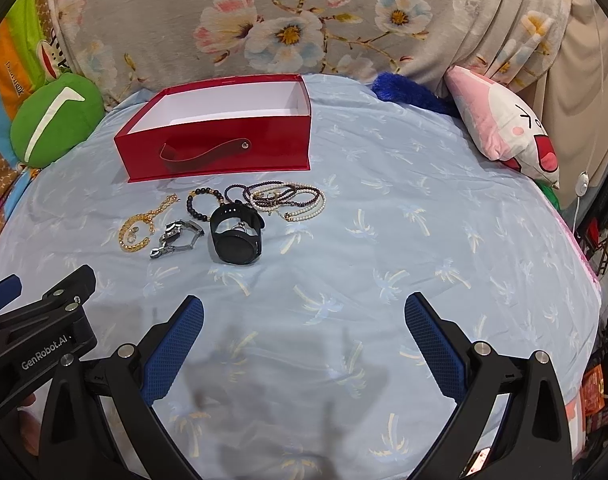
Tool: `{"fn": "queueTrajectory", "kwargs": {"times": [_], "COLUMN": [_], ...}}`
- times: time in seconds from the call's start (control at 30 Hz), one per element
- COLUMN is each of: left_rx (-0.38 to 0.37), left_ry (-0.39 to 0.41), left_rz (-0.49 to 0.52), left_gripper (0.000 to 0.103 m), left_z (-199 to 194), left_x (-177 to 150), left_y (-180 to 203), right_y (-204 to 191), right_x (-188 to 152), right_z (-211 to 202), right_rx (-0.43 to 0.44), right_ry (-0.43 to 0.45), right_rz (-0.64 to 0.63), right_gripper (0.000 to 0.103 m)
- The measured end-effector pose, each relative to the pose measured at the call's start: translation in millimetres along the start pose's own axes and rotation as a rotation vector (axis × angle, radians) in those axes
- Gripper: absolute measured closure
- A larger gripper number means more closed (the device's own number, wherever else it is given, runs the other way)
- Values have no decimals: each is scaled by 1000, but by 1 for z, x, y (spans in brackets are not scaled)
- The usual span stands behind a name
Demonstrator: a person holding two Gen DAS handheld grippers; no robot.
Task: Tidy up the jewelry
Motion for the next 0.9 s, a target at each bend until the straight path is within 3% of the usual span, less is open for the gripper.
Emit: {"fn": "queueTrajectory", "kwargs": {"times": [0.9], "left_rx": [3], "left_ry": [-77], "left_rz": [-15], "left_gripper": [5], "left_z": [31], "left_x": [9], "left_y": [-5], "right_y": [-9], "right_x": [5], "right_z": [32], "right_rx": [38], "right_ry": [-46], "right_rz": [-39], "right_gripper": [5]}}
Point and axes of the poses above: each gripper's, at about its wrist camera, not at the fingertips, and z roughly the way its jaws point, y to its right, x to its top, the point moved 2 cm from there along z, roughly the way its jaws point
